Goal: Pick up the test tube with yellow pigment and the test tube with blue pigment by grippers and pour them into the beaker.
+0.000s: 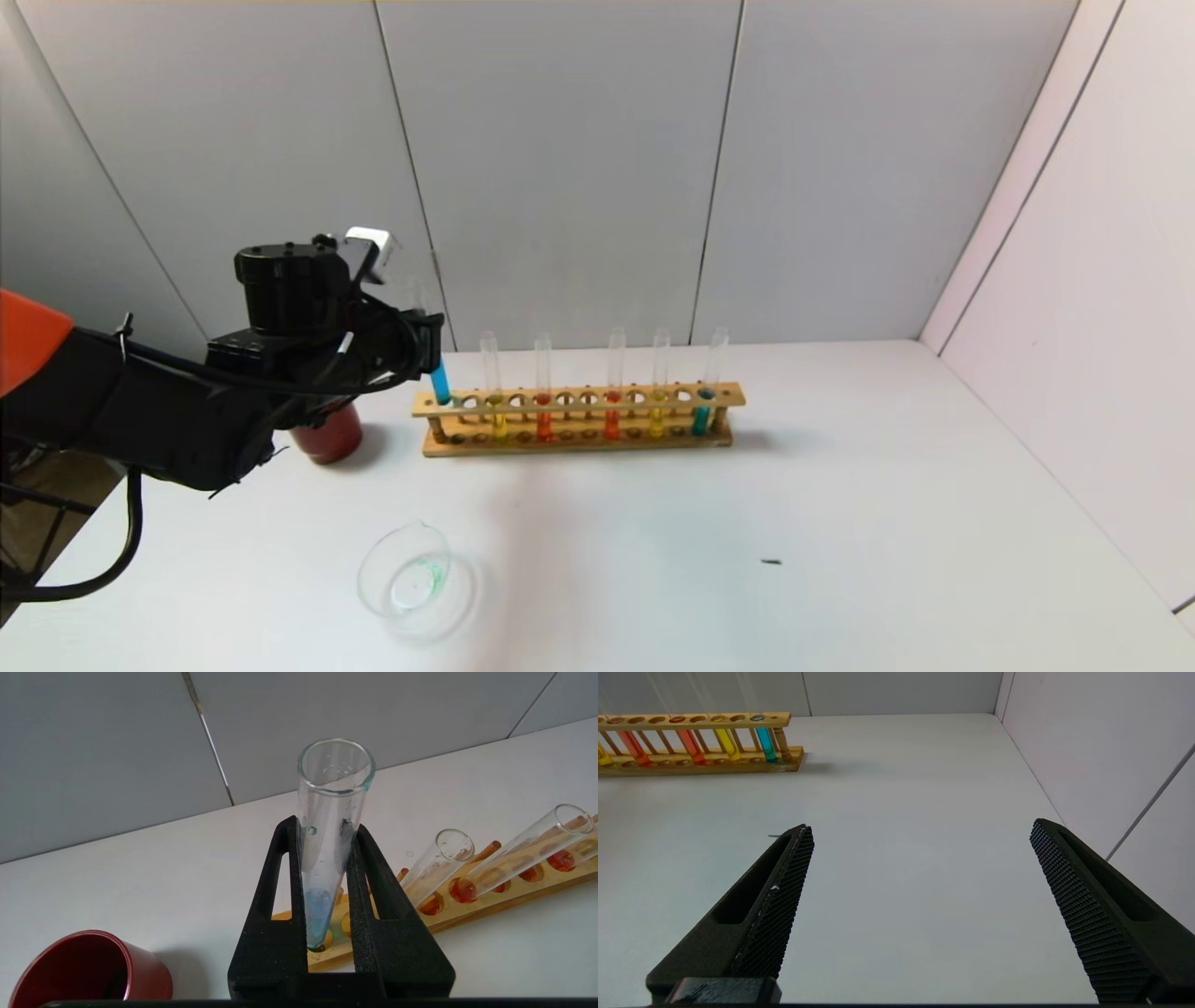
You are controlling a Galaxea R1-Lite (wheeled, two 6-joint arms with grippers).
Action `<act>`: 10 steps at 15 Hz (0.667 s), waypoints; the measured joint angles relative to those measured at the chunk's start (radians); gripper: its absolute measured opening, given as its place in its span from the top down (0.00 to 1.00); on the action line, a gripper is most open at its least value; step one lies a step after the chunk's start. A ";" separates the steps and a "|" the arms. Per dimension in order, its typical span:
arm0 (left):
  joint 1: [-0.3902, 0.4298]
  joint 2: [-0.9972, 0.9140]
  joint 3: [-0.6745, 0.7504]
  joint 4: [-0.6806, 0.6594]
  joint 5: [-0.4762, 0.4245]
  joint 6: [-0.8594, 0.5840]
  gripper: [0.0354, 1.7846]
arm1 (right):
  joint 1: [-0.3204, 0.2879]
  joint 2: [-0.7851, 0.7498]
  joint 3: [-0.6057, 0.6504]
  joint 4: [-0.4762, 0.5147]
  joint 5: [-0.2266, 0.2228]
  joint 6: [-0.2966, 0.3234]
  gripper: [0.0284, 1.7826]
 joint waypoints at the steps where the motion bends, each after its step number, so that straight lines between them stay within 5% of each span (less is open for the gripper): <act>1: 0.000 -0.009 -0.010 0.014 0.000 0.000 0.85 | 0.000 0.000 0.000 0.000 0.000 0.000 0.05; 10: -0.002 -0.141 -0.119 0.251 0.008 0.000 0.85 | 0.000 0.000 0.000 0.000 0.000 0.000 0.05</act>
